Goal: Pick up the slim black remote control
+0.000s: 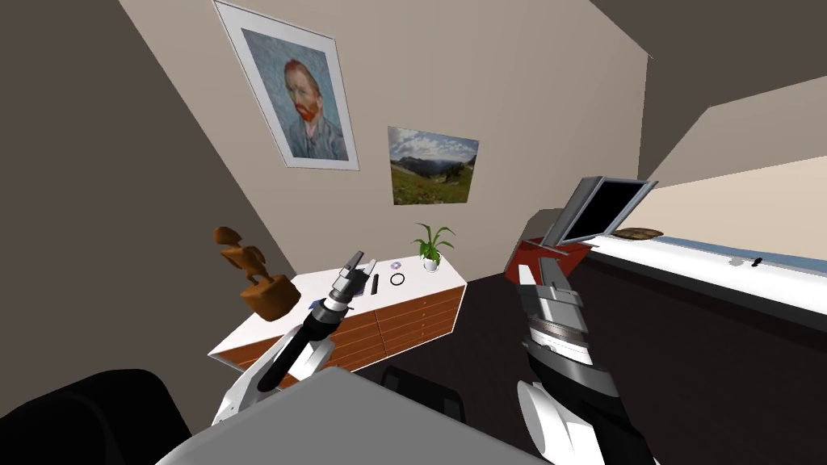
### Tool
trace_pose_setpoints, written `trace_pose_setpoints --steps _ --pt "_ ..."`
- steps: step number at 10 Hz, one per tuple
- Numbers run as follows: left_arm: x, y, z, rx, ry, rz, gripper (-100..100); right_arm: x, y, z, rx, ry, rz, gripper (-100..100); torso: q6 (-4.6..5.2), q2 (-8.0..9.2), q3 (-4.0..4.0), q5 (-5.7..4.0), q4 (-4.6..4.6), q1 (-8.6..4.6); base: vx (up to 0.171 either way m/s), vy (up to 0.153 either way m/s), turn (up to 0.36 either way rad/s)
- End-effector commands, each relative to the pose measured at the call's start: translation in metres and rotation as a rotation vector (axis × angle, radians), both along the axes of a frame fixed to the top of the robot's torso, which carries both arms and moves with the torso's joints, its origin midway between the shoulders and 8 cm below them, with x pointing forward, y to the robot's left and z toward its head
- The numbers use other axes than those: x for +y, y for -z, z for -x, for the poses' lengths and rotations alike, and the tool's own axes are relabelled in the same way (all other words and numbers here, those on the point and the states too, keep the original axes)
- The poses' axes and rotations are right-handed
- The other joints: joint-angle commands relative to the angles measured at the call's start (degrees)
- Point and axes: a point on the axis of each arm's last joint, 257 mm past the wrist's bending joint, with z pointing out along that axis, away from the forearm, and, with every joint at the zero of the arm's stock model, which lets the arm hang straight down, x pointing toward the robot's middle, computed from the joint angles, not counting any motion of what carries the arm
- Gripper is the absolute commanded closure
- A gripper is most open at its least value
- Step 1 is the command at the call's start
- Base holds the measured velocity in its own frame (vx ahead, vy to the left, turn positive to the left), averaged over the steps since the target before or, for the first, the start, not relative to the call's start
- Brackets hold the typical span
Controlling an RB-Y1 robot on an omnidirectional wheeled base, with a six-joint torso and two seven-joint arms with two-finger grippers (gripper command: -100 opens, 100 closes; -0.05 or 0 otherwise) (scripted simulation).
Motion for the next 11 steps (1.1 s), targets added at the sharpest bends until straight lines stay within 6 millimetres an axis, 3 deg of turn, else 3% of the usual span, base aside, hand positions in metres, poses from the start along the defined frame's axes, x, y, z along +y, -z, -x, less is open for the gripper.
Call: trace_pose_setpoints --steps 1,4,5,6,7,8,9,10,11 --pt "-0.003 0.017 -0.002 0.055 0.051 0.008 -100 0.000 0.000 0.000 0.000 0.000 0.000 0 0.00 0.00 0.00 0.00 0.00 0.00 -0.094 0.014 -0.228" --pt "-0.003 0.050 -0.003 0.160 0.121 0.024 -100 0.000 0.000 0.000 0.000 0.000 0.000 0 -0.03 0.09 0.05 0.02 0.02 0.11 -0.123 0.042 -0.270" --pt "-0.004 0.051 -0.003 0.168 0.134 0.026 -100 0.000 0.000 0.000 0.000 0.000 0.000 0 0.02 0.11 0.06 0.01 0.02 0.05 -0.098 0.020 -0.155" --pt "-0.003 0.070 -0.002 0.227 0.165 0.033 -100 0.000 0.000 0.000 0.000 0.000 0.000 0 -0.02 0.03 0.02 0.00 0.01 0.02 -0.090 0.024 -0.243" --pt "-0.003 0.070 -0.002 0.231 0.172 0.038 -100 0.000 0.000 0.000 0.000 0.000 0.000 0 0.01 0.00 0.00 0.00 0.00 0.03 -0.070 0.019 -0.181" --pt "-0.002 0.090 -0.001 0.294 0.199 0.044 -100 0.000 0.000 0.000 0.000 0.000 0.000 0 -0.01 -0.09 -0.05 0.00 -0.01 0.02 -0.094 0.004 -0.370" --pt "-0.002 0.090 -0.001 0.298 0.206 0.052 -100 0.000 0.000 0.000 0.000 0.000 0.000 0 0.04 -0.05 -0.03 -0.01 -0.01 -0.02 -0.078 0.017 -0.122" --pt "0.001 0.111 0.002 0.367 0.231 0.057 -100 0.000 0.000 0.000 0.000 0.000 0.000 0 -0.04 -0.09 -0.04 0.00 -0.01 0.02 -0.074 0.024 -0.272" --pt "0.001 0.111 0.002 0.370 0.236 0.066 -100 0.000 0.000 0.000 0.000 0.000 0.000 0 0.02 -0.09 -0.05 0.01 -0.02 0.06 -0.069 0.026 -0.159"
